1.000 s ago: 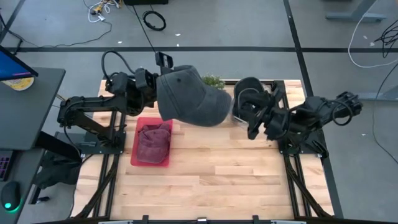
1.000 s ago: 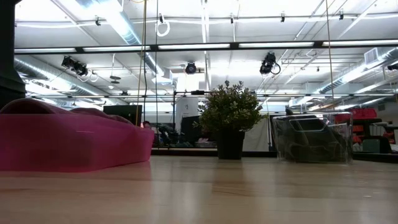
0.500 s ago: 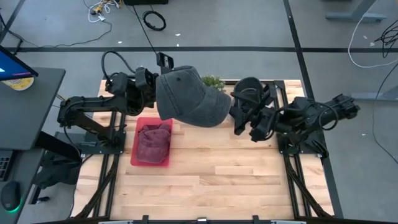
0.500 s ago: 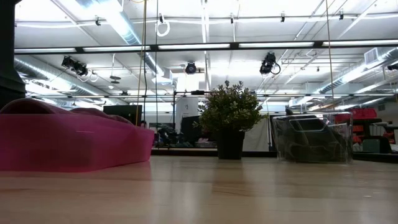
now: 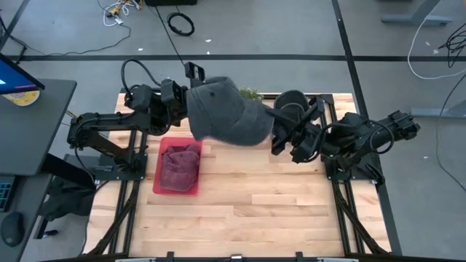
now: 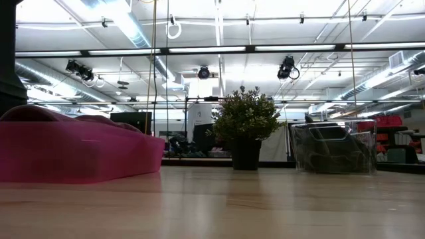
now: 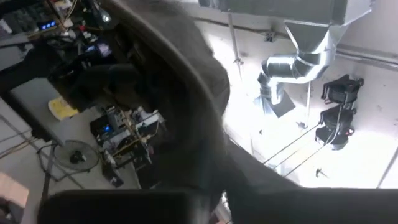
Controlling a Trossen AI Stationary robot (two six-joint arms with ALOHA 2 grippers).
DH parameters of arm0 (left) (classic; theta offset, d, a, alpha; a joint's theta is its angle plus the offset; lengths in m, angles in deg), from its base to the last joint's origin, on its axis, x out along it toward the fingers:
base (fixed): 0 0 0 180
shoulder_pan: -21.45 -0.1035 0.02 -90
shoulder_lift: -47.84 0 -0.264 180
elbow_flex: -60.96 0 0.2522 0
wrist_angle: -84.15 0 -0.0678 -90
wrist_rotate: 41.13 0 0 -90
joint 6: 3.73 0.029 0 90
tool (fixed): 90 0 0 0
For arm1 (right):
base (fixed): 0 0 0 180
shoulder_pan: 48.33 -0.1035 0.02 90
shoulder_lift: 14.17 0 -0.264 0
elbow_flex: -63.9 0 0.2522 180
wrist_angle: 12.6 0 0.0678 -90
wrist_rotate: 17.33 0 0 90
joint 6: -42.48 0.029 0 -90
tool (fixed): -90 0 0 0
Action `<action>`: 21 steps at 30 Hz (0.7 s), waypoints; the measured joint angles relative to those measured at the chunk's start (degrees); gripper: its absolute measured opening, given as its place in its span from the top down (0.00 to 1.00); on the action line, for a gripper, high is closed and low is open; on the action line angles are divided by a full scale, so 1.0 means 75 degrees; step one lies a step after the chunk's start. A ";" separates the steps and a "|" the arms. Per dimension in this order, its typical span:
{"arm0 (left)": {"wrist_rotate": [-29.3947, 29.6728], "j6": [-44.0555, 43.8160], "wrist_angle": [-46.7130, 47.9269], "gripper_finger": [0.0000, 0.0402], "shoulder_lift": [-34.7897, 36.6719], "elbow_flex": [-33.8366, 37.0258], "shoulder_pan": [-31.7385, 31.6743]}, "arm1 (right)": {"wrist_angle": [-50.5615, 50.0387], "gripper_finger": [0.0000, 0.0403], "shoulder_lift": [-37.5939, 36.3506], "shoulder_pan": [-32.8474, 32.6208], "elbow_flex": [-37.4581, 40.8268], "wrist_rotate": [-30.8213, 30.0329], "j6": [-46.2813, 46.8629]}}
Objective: Pick & Place hat
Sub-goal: Put the black cap into the transparent bin
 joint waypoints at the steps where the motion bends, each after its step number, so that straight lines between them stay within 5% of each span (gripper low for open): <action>1: 0.0000 0.0000 0.0001 0.98 0.0000 0.0000 0.0000 | -0.0001 0.96 0.0004 0.0000 0.0002 -0.0077 -0.0013; 8: 0.0439 -0.0003 0.0054 0.92 0.0000 0.0000 0.0000 | 0.0019 0.98 0.0003 0.0000 0.0002 -0.0425 -0.0008; 21: 0.1032 0.0561 0.0529 0.38 0.0000 -0.0006 -0.0003 | -0.0019 0.98 -0.0141 -0.0168 0.0002 -0.1135 0.0051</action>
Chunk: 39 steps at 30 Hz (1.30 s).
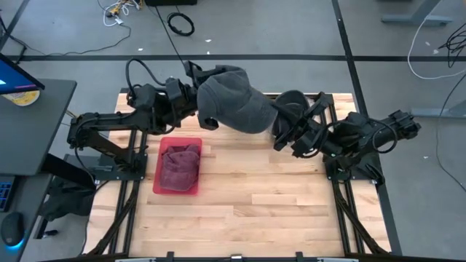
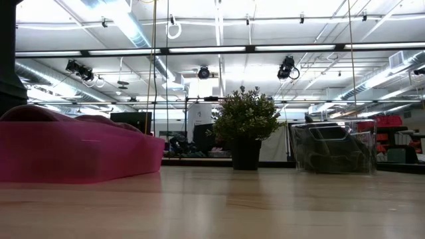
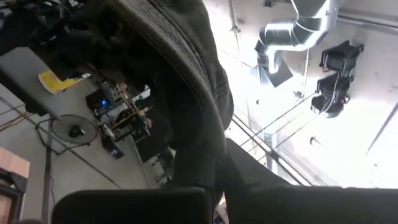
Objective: Pick & Place hat
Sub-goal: Put the black cap into the transparent bin
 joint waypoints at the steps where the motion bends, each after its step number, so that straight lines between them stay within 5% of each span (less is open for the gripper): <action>1: 0.0047 0.0005 0.0000 0.34 0.0000 0.0000 0.0000 | 0.0007 0.98 -0.0044 -0.0056 0.0000 -0.0042 0.0025; 13: 0.1268 0.0015 0.0305 0.04 0.0003 0.0000 0.0003 | 0.0023 0.98 -0.0582 -0.0624 0.0000 -0.1186 -0.0116; 26: 0.2790 -0.0318 0.0844 0.02 0.0003 0.0000 0.0061 | -0.0045 0.99 -0.1007 -0.1462 0.0000 -0.2286 -0.0140; 39: 0.5447 -0.0366 0.2750 0.02 0.0006 0.0000 0.0729 | -0.0857 0.99 -0.1504 -0.1428 0.0000 -0.2980 0.0334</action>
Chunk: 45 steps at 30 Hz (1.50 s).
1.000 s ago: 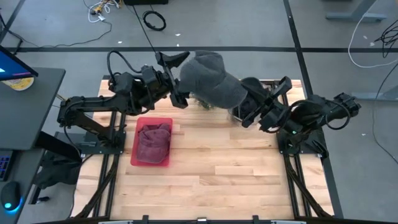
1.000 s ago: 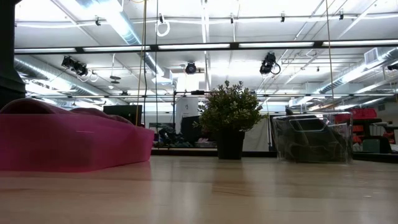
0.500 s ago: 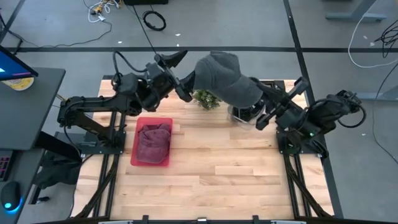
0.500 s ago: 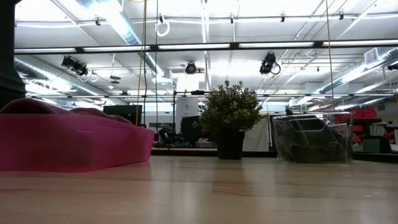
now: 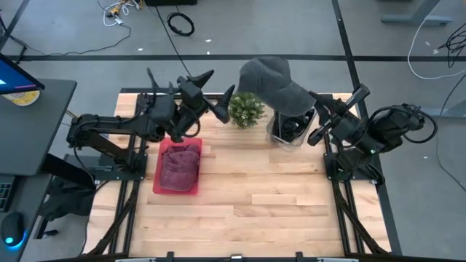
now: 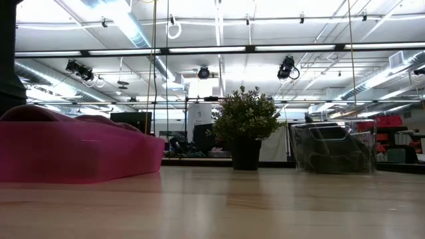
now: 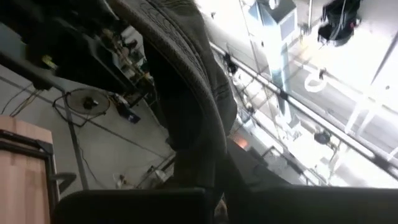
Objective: Pick & Place hat
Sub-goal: Put the black cap into the transparent bin
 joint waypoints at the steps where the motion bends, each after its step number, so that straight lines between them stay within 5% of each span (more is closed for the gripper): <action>1: 0.0157 0.0006 0.0109 0.02 0.0000 0.0000 0.0081 | -0.0112 0.99 -0.0037 0.0081 0.0000 -0.0076 0.0117; 14: 0.0889 0.0045 0.0387 0.02 0.0000 0.0000 0.0875 | -0.3405 0.97 -0.0063 0.2313 0.0009 -0.1140 0.2845; 24: 0.0926 0.0691 0.1016 0.02 0.0000 0.0003 0.0907 | -0.5646 0.98 0.0007 0.2503 0.0012 -0.2285 0.5971; 30: 0.0924 0.0675 0.1771 0.02 0.0000 0.0003 0.0906 | -0.5676 0.98 0.0034 0.2639 0.0012 -0.2507 0.7315; 34: 0.0921 0.0659 0.2231 0.02 0.0000 0.0003 0.0906 | -0.5889 0.98 0.0033 0.2735 0.0011 -0.1802 0.8882; 38: 0.0918 0.0670 0.2605 0.02 0.0000 0.0006 0.0906 | -0.6710 0.98 0.0039 0.3098 0.0009 0.0087 1.0718; 45: 0.0618 0.0667 0.3476 0.02 0.0144 0.0009 0.0845 | -0.9922 0.98 0.0002 0.3918 -0.0144 0.2512 1.2124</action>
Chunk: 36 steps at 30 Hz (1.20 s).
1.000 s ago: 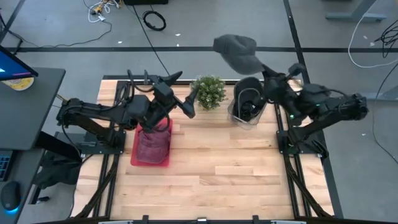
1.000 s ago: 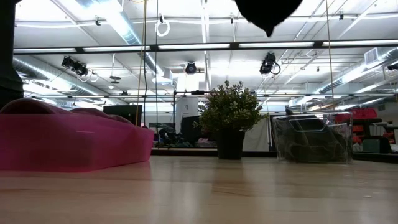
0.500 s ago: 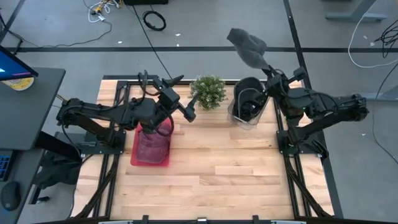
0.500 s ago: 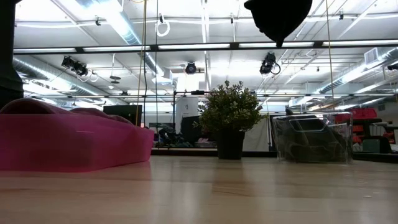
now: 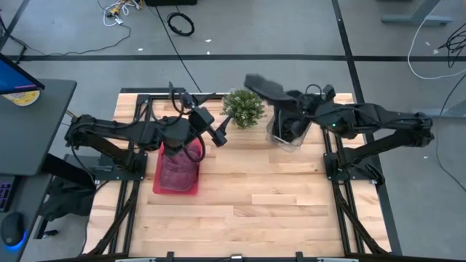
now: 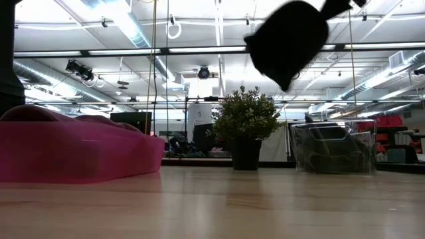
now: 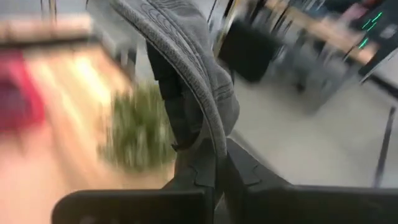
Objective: Pick & Place hat
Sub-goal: Put the black cap into the transparent bin
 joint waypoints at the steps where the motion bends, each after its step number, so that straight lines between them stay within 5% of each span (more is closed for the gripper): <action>1: -0.0079 -0.0004 0.0114 0.02 0.0015 0.0000 -0.0005 | -0.0620 0.98 0.0004 0.0140 -0.0104 0.0287 0.0196; 6: -0.0319 -0.0070 0.0619 0.02 0.0083 0.0000 -0.0142 | -0.3033 0.98 0.0061 0.0686 -0.0494 0.0912 0.0723; 14: -0.1037 -0.0672 0.1019 0.02 0.0101 0.0000 -0.0554 | -0.4825 0.99 0.0281 0.0700 -0.0526 0.1985 -0.1042; 25: -0.1303 -0.0910 0.1016 0.02 0.0098 0.0000 -0.0947 | -0.4837 0.99 0.0539 0.0700 -0.0515 0.2955 -0.3228; 30: -0.1303 -0.1352 0.1012 0.02 0.0098 0.0000 -0.0947 | -0.4830 0.99 0.0545 0.0772 -0.0515 0.2841 -0.3525; 34: -0.1268 -0.1638 0.1008 0.02 0.0098 0.0000 -0.0945 | -0.4816 0.99 0.0481 0.0676 -0.0515 0.0650 -0.3189; 36: -0.1154 -0.1673 0.1002 0.02 0.0098 0.0000 -0.0945 | -0.4841 0.99 0.0370 0.0647 -0.0627 0.0603 -0.2982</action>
